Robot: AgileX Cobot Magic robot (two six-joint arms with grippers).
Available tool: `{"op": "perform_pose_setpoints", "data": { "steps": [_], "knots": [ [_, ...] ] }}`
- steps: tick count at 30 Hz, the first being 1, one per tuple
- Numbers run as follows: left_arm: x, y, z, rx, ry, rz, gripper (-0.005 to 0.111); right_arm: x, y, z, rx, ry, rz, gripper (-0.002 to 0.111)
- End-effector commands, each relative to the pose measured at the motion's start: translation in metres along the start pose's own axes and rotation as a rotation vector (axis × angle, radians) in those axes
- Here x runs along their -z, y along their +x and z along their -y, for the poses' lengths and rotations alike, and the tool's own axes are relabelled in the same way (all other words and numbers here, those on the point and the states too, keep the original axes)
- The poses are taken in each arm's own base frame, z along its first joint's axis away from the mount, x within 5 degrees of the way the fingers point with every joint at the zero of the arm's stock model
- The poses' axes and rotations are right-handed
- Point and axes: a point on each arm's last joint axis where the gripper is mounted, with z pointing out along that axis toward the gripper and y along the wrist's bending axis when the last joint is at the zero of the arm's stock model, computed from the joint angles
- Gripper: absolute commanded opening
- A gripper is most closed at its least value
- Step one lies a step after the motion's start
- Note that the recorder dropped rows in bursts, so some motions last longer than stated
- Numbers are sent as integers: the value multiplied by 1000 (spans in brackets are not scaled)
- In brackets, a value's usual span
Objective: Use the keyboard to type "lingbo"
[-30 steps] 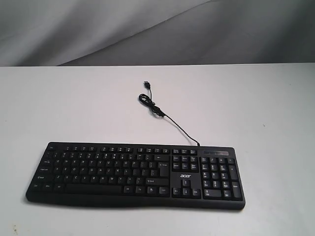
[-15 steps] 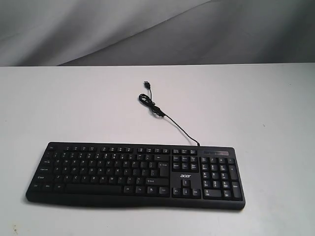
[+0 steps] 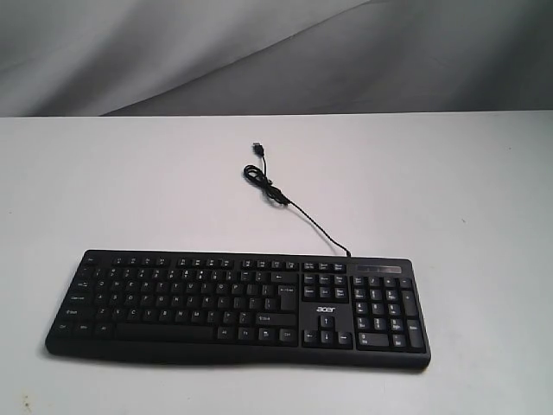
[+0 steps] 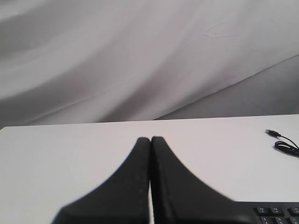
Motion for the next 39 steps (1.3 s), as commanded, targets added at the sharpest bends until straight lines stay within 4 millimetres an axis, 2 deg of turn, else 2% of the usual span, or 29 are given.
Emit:
{"op": "perform_pose_setpoints", "data": {
  "steps": [1, 5, 8, 12, 16, 20, 22, 25, 32, 36, 39],
  "knots": [
    [0, 1, 1, 2, 7, 9, 1, -74, -3, 11, 83, 115, -266, 0],
    [0, 1, 1, 2, 7, 9, 1, -131, 17, 28, 126, 245, -527, 0],
    [0, 1, 1, 2, 7, 9, 1, -163, 44, 25, 204, 199, -665, 0],
    [0, 1, 1, 2, 7, 9, 1, -194, 89, -5, 325, 9, -835, 0],
    [0, 1, 1, 2, 7, 9, 1, -209, 140, -46, 431, -277, -1035, 0],
    [0, 1, 1, 2, 7, 9, 1, -210, 178, -94, 386, -634, -1119, 0],
    [0, 1, 1, 2, 7, 9, 1, -203, 196, -119, 381, -828, -1127, 0],
    [0, 1, 1, 2, 7, 9, 1, -188, 220, -152, 397, -995, -1126, 0],
    [0, 1, 1, 2, 7, 9, 1, -142, 264, -214, 516, -1189, -1159, 0],
    [0, 1, 1, 2, 7, 9, 1, -122, 281, -232, 542, -1255, -1187, 0],
    [0, 1, 1, 2, 7, 9, 1, -118, 287, -236, 557, -1254, -1187, 0]
  ]
}}
